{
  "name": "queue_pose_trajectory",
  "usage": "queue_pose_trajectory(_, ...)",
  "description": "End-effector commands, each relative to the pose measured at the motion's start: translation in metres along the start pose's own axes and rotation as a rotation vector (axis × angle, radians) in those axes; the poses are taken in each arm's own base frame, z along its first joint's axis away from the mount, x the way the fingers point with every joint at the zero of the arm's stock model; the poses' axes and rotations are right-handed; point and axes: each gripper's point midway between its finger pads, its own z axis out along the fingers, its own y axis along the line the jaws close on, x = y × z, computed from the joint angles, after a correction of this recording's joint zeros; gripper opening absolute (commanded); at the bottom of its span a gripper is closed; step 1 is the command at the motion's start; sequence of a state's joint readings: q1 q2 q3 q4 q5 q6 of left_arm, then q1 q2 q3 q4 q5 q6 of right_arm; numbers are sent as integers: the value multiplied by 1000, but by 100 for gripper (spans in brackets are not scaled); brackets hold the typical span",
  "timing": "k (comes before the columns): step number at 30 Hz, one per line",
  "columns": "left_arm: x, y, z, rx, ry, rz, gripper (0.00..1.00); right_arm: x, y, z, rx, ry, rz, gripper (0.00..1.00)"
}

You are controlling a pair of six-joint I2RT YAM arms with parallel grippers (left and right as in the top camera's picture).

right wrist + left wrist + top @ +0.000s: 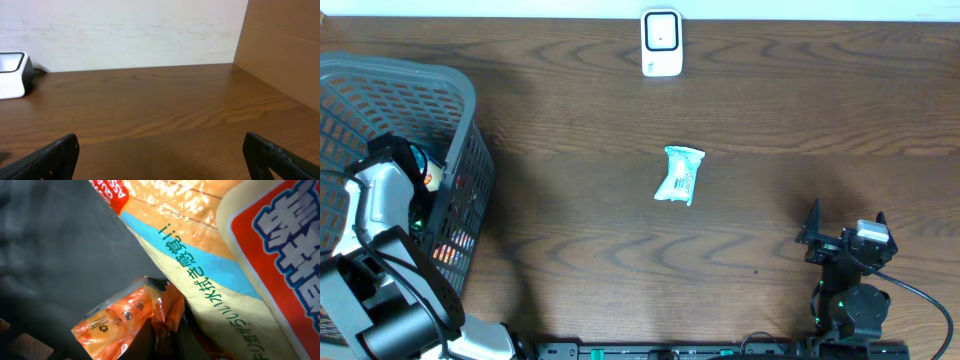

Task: Scan the item barcode
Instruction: 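Reach the left gripper into the basket and grasp the red-orange chocolate bar, then place the chocolate bar on the table left of the mint-green snack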

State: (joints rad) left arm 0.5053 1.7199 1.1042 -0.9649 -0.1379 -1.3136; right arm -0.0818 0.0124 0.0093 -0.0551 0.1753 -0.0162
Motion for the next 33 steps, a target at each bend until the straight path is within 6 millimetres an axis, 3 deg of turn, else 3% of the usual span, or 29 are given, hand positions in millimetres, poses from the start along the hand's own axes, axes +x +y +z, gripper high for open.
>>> queue_pose_trajectory(1,-1,4,1,-18,4,82,7,1,0,0,1,0,-15,99)
queue_pose_trajectory(4,-7,-6,-20,55,-15,132,7,1,0,0,1,0,-15,99)
queue_pose_trajectory(11,-26,-15,-102,337,-103,104,7,1,0,0,1,0,-15,99)
queue_pose_trajectory(29,-45,40,-255,955,-253,-84,7,1,0,0,1,0,-15,99)
queue_pose_trajectory(33,-31,53,-275,1057,-218,-53,7,1,0,0,1,0,-15,99)
